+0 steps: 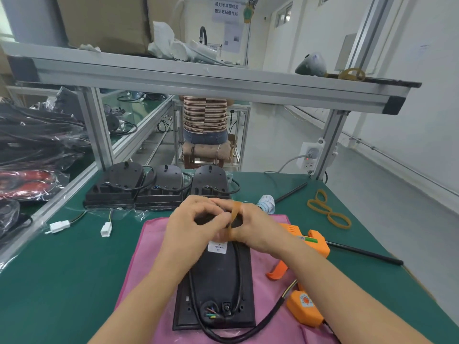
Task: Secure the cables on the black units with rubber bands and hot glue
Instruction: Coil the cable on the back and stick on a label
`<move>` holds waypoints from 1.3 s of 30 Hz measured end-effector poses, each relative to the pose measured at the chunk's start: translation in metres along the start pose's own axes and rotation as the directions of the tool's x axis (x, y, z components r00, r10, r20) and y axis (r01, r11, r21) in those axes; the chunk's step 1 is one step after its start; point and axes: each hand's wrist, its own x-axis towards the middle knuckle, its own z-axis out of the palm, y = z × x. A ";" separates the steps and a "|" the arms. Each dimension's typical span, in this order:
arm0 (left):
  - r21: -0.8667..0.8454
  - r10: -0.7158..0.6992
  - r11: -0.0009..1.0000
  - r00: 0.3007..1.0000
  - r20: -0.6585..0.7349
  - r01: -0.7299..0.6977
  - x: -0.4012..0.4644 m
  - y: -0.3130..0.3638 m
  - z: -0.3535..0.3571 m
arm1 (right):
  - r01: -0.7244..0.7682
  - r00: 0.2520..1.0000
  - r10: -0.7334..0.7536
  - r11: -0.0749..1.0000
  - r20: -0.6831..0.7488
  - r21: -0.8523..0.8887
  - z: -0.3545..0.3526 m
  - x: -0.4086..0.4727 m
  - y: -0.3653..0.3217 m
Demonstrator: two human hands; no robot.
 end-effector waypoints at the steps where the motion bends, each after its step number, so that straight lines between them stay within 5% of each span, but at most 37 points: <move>1: 0.148 0.035 0.988 0.999 -0.007 -0.033 0.000 0.002 0.002 | 0.024 1.000 -0.024 1.000 -0.003 -0.005 0.000 -0.001 0.000; 9: 0.693 0.116 0.712 0.993 0.037 -0.109 0.015 0.031 0.013 | 0.007 0.996 -0.014 0.997 -0.085 -0.082 0.000 0.000 -0.002; 12: 0.795 0.253 0.582 0.967 0.023 -0.171 0.022 0.044 0.008 | 0.010 0.996 -0.017 0.997 -0.088 -0.080 0.002 -0.002 -0.007; 14: 0.795 0.282 0.583 0.959 -0.005 -0.167 0.029 0.047 -0.005 | -0.003 0.995 -0.004 0.998 -0.103 -0.069 0.001 -0.006 -0.008; 19: 0.524 0.062 0.850 0.978 -0.200 0.053 0.043 0.026 -0.046 | 0.010 0.986 -0.018 0.999 -0.164 -0.052 0.001 -0.019 -0.007; 25: 0.164 -0.150 0.966 0.950 -0.274 0.200 0.031 -0.009 -0.059 | 0.057 0.982 -0.057 0.998 -0.181 0.000 0.003 -0.026 -0.010; 32: -0.248 -0.526 0.832 0.847 -0.069 0.497 0.004 -0.036 -0.047 | 0.044 0.979 -0.037 0.999 -0.201 0.029 0.004 -0.025 -0.009; 37: -0.356 -0.599 0.709 0.786 0.151 0.609 -0.012 -0.047 -0.037 | 0.029 0.981 -0.023 0.999 -0.194 0.026 0.006 -0.021 -0.007; 39: -0.483 -0.552 0.680 0.819 0.156 0.551 -0.018 -0.047 -0.035 | 0.014 0.983 -0.008 0.999 -0.185 0.031 0.007 -0.019 -0.006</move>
